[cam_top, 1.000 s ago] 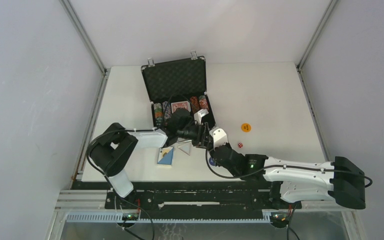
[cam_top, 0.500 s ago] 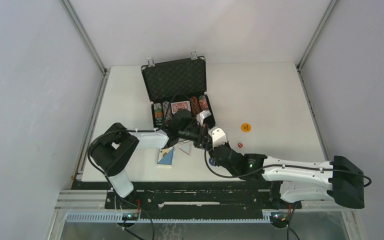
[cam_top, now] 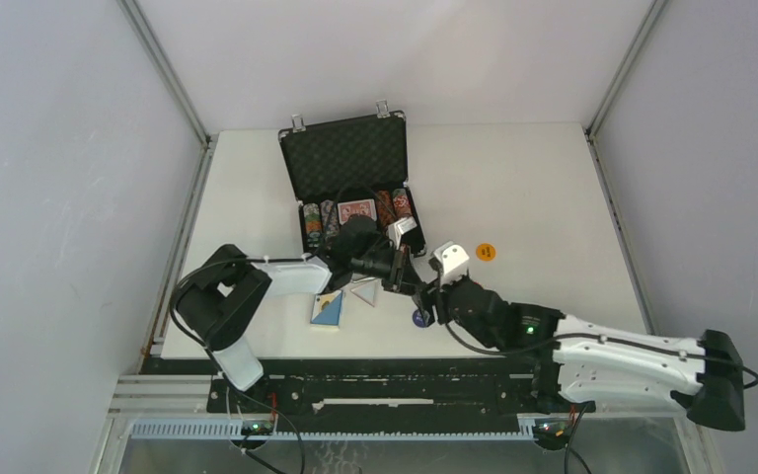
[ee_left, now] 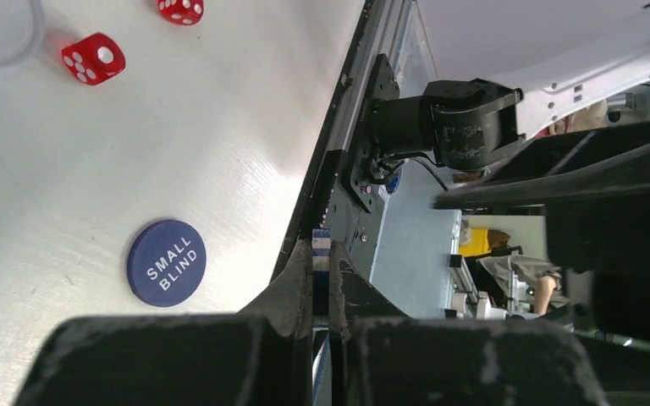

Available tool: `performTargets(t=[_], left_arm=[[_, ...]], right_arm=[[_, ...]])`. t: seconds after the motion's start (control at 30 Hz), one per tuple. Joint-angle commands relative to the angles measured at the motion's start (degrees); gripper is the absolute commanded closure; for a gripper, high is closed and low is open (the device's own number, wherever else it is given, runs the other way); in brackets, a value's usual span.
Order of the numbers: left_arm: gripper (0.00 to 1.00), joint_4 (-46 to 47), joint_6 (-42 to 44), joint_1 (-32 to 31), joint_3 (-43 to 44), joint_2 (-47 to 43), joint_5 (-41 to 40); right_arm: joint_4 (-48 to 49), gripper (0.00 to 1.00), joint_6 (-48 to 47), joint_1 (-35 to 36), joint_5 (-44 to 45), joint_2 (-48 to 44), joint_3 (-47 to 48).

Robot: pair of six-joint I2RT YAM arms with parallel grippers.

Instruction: Pack up texas hold em set

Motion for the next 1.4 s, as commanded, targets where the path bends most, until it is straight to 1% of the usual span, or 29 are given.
performTargets(t=[0.0, 0.1, 0.27, 0.33, 0.4, 0.43, 0.6, 1.07, 1.23, 1.37], left_arm=[[1.0, 7.03, 1.12, -0.23, -2.38, -5.02, 0.64], [1.0, 17.33, -2.44, -0.25, -5.42, -6.7, 2.12], [1.0, 38.12, -11.53, -0.23, -9.9, -8.72, 4.05], [1.0, 45.23, -14.24, -0.23, -11.63, -9.21, 3.36], [1.0, 54.93, -18.34, -0.23, -13.34, -9.29, 2.8], [1.0, 57.0, -19.5, -0.23, -13.67, -9.53, 2.66], [1.0, 57.19, -17.28, -0.24, -14.86, -12.1, 1.64], [0.99, 57.22, -18.1, -0.23, -15.26, -13.56, 3.76], [0.99, 57.1, -18.52, -0.23, -15.95, -14.24, 4.16], [0.99, 57.02, -18.7, -0.19, -16.25, -13.99, 3.25]], right_arm=[[1.19, 0.3, -0.02, -1.42, -5.77, -7.77, 0.73], [2.28, 0.34, 0.51, -3.43, -12.24, -13.11, -1.84], [5.38, 0.41, 2.72, -8.85, -25.28, -22.1, -5.63], [5.78, 0.42, 3.59, -11.56, -30.1, -24.89, -6.35], [5.75, 0.42, 4.4, -14.33, -34.43, -26.29, -6.57], [5.72, 0.43, 4.77, -15.31, -35.62, -26.75, -6.88], [6.65, 0.52, 5.31, -17.38, -38.72, -26.56, -7.62], [12.48, 0.58, 5.61, -18.86, -42.02, -22.42, -7.82], [14.29, 0.62, 6.34, -19.75, -41.52, -22.2, -7.79], [15.0, 0.62, 6.51, -20.53, -43.3, -21.49, -7.19]])
